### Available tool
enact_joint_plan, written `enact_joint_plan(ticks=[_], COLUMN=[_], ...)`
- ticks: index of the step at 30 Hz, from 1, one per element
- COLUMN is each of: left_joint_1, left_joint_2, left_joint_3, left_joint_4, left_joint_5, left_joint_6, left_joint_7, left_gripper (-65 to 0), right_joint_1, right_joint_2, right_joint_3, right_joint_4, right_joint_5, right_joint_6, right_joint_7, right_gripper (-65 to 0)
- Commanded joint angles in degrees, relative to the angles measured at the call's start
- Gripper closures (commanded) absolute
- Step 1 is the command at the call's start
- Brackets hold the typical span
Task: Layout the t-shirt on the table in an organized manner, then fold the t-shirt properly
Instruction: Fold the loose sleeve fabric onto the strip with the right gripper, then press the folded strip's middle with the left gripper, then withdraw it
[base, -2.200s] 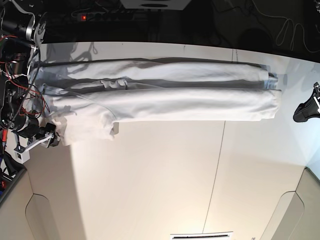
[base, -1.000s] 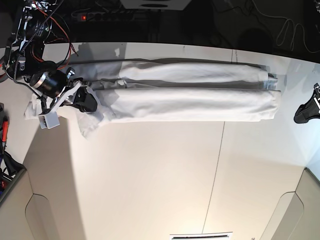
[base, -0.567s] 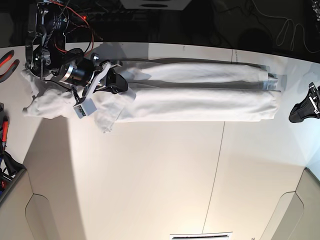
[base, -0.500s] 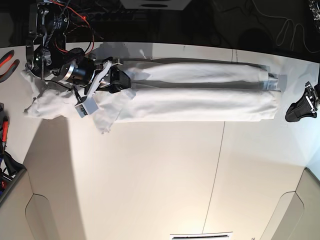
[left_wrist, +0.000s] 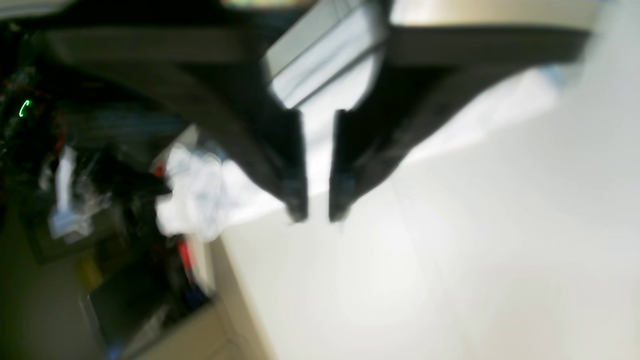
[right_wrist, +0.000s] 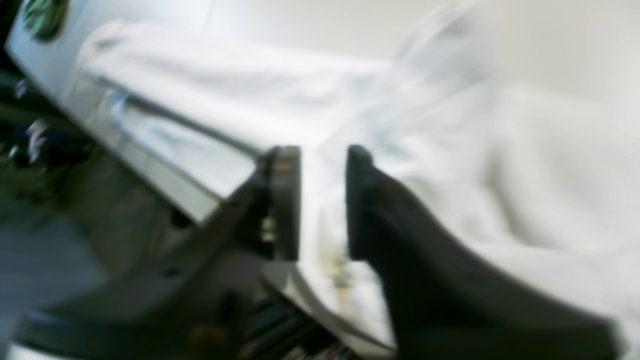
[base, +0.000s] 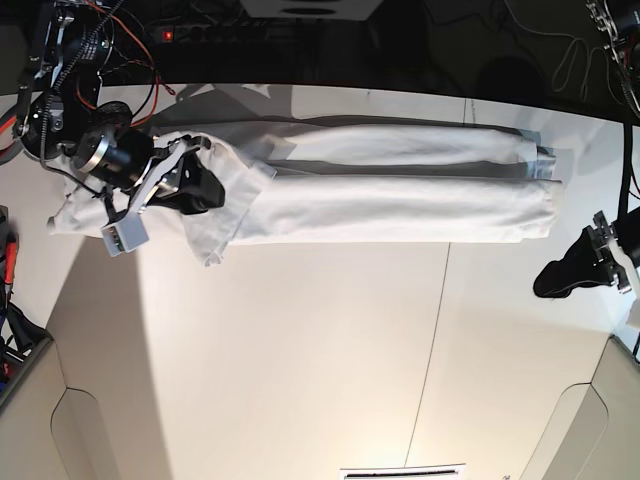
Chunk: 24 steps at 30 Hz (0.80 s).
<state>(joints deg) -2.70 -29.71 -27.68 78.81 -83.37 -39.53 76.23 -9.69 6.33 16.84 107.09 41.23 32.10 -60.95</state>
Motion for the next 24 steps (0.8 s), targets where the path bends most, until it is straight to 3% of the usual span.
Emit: enact_joint_plan(ticks=[1, 2, 7, 10, 18, 24], left_joint_1=[-1.0, -1.0, -2.7, -4.3, -9.8, -10.6], left_joint_2=[-0.2, 0.9, 6.9, 11.2, 22.9, 29.3], left_joint_3=[0.9, 2.6, 14.8, 22.5, 39.2, 48.3], left_joint_4=[2.8, 4.3, 5.8, 5.8, 5.8, 5.5], left_joint_5=[-1.6, -1.6, -1.6, 2.4, 10.5, 22.1], left_joint_6=[-0.5, -0.5, -0.5, -0.5, -0.5, -0.5], left_joint_7=[-1.9, -2.9, -5.4, -8.0, -9.2, -14.7], left_gripper=[0.0, 0.0, 0.0, 0.0, 0.0, 0.0], right_joint_1=[0.5, 0.5, 0.5, 0.5, 0.5, 0.5], right_joint_2=[0.3, 0.3, 0.1, 0.2, 0.2, 0.2], right_joint_3=[1.8, 3.6, 13.1, 16.4, 17.2, 17.2], right_joint_4=[1.9, 2.5, 2.6, 1.9, -7.1, -14.5], right_joint_5=[0.3, -0.6, -1.8, -3.0, -2.2, -2.3], right_joint_6=[0.3, 0.2, -2.3, -3.4, -3.4, -3.4], right_joint_7=[1.2, 1.8, 4.1, 4.1, 6.4, 8.0], right_gripper=[-3.4, 0.0, 0.0, 0.0, 0.0, 0.0])
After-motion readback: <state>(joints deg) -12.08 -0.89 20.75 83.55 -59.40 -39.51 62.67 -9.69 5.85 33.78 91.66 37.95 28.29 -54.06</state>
